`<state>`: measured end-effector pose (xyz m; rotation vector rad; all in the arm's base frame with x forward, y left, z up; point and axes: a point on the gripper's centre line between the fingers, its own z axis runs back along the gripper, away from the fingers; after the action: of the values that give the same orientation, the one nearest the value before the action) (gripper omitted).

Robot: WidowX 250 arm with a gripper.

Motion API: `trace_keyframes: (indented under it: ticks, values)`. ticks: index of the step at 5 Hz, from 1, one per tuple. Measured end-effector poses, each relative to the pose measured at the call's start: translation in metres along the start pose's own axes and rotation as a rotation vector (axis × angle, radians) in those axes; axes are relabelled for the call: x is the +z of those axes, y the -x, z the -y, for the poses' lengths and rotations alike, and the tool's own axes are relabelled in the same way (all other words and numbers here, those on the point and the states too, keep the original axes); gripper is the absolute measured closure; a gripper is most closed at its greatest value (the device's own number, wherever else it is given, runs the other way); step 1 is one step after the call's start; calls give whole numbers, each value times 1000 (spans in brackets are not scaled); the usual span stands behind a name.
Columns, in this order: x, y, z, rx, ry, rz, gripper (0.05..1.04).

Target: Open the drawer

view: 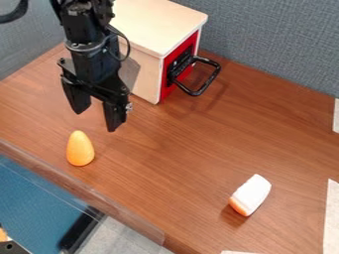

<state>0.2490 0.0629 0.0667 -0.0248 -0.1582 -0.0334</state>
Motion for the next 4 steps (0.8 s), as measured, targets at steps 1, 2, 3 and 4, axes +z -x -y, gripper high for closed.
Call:
trace_keyframes:
  ticks: [1,2,3,4]
  values:
    - [-7,3,3,11,14,-29,83]
    - [-10,-23,27,-36,40,-25,83]
    - [-12,-46,45,-61,54,-10,83]
    - [-18,-68,67,-80,54,-7,83]
